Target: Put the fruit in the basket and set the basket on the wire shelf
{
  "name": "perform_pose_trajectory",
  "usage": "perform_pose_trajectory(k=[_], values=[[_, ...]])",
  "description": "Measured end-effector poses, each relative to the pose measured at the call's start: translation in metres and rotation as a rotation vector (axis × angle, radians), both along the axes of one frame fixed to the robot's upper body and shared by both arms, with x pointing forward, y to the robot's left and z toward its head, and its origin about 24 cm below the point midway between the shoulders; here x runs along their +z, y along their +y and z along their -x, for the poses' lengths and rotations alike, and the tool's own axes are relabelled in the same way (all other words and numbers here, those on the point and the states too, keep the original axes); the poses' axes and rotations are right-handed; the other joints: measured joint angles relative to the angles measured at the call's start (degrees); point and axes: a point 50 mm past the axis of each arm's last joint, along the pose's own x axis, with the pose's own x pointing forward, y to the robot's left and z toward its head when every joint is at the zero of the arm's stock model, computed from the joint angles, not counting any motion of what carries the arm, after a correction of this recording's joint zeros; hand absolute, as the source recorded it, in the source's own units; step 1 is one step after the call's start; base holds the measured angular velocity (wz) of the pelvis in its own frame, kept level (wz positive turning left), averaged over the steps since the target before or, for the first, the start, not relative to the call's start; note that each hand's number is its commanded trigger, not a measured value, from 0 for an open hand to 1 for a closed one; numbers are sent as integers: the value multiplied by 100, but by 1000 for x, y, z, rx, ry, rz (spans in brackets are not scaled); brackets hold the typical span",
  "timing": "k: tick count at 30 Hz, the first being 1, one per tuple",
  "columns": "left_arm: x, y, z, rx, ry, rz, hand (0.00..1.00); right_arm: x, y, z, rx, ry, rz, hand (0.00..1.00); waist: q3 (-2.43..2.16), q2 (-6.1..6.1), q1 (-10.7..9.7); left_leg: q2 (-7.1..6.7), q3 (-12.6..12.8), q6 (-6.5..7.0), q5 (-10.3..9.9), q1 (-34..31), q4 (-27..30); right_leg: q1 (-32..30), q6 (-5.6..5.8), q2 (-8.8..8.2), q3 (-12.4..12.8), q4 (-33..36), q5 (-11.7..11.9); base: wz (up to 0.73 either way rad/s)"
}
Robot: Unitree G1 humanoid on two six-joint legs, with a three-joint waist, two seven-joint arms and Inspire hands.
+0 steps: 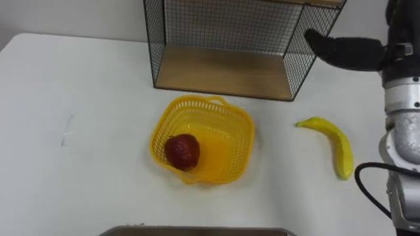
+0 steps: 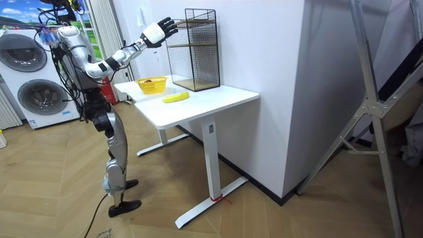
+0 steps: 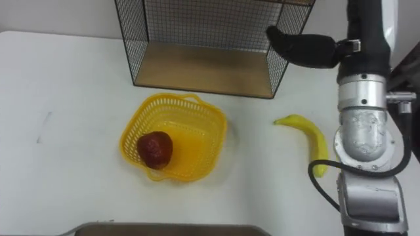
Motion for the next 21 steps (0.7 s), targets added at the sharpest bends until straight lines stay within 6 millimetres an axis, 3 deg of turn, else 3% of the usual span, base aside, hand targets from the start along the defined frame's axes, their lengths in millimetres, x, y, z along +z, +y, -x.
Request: perform_pose_trajectory(k=[7, 12, 16, 21], values=[[-1, 0, 7, 11, 41, -10, 0, -26, -20, -3, -129, 98, -43, 0, -5, 21, -140, 3, 23, -8, 8, -14, 2, -33, 0, 2, 17, 12, 1, -2], [0, 1, 6, 15, 49, -15, 0, -48, -29, -5, -168, 196, -65, 0, -72, 43, -115, 0, 38, -2, 13, 41, 15, -22, 2, -4, 31, 6, 2, -2], [0, 3, 6, 14, 49, -21, 0, -76, -32, -6, -165, 347, -79, 0, -59, 75, -109, -2, 44, -1, 15, 110, -2, 33, 2, -9, 28, 4, 1, 0], [0, 4, 6, 17, 58, -20, 0, -86, -34, -6, -151, 400, -83, 0, -33, 75, -115, 0, 35, -1, 14, 58, -2, 21, 2, -7, 8, 7, 1, 2]])
